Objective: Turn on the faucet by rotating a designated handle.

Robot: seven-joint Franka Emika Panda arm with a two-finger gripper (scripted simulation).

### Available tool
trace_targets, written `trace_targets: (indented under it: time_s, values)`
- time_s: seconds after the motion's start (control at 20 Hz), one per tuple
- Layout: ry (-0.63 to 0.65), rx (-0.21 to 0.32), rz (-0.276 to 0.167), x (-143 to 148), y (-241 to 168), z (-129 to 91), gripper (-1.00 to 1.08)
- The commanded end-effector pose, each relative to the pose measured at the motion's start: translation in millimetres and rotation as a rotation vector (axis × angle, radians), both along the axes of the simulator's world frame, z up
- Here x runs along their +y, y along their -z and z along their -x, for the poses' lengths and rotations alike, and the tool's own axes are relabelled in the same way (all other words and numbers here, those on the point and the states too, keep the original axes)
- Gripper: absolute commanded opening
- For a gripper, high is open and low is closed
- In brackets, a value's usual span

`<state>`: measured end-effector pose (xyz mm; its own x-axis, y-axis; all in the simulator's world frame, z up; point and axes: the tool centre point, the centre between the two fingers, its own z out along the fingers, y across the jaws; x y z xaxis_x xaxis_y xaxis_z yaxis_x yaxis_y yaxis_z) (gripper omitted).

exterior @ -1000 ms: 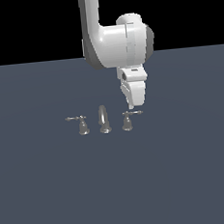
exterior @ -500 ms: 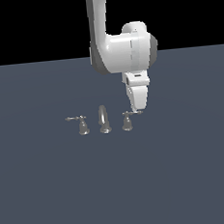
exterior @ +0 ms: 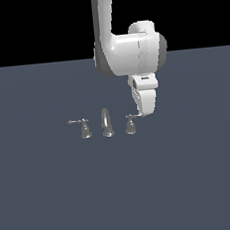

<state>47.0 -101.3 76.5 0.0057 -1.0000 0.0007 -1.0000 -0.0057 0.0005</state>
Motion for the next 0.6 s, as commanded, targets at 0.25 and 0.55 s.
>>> trace_targets:
  time_s: [0.25, 0.55]
  values:
    - [0.001, 0.000, 0.000, -10, 0, 21, -1.00]
    - [-0.006, -0.006, -0.002, -1, 0, 29, -1.00]
